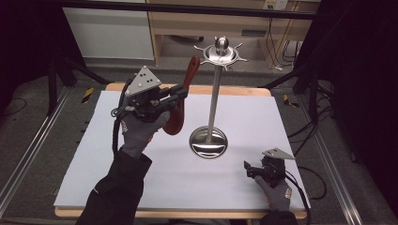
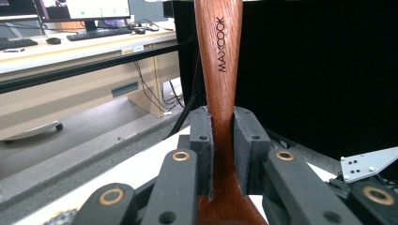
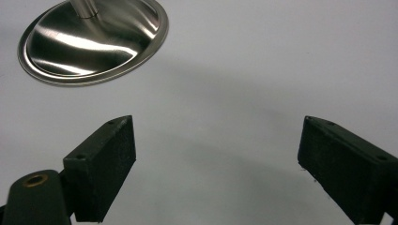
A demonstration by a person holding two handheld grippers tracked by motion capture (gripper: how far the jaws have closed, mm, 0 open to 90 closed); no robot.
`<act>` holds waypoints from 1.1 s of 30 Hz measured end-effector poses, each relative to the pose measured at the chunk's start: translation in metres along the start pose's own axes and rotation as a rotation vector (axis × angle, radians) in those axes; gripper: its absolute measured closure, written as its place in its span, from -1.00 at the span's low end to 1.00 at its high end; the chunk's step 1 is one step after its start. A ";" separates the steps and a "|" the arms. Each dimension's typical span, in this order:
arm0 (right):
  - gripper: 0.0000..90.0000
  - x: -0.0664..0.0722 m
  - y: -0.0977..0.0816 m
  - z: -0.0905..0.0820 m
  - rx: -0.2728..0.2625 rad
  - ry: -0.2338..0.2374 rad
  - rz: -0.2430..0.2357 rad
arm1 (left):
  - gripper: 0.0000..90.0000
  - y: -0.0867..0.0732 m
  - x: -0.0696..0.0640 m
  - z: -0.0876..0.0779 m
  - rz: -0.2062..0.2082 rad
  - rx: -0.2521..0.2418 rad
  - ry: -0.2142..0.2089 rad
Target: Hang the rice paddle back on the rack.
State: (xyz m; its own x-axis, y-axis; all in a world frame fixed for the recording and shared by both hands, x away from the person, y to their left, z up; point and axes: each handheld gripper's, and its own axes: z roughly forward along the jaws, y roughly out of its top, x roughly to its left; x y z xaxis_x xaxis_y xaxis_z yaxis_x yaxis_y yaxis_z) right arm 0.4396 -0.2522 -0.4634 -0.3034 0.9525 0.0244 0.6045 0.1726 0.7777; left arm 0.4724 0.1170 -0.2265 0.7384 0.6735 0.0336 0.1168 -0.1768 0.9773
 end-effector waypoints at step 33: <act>-0.74 -0.001 0.000 0.000 -0.003 0.000 -0.005 | 0.74 -0.002 -0.001 0.020 -0.009 -0.002 -0.001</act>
State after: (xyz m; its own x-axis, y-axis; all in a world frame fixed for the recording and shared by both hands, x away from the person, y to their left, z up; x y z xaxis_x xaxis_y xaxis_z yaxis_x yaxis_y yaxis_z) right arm 0.4398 -0.2529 -0.4632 -0.3064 0.9517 0.0199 0.6009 0.1771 0.7795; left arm 0.4844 0.1023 -0.2327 0.7379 0.6745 0.0250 0.1218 -0.1694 0.9780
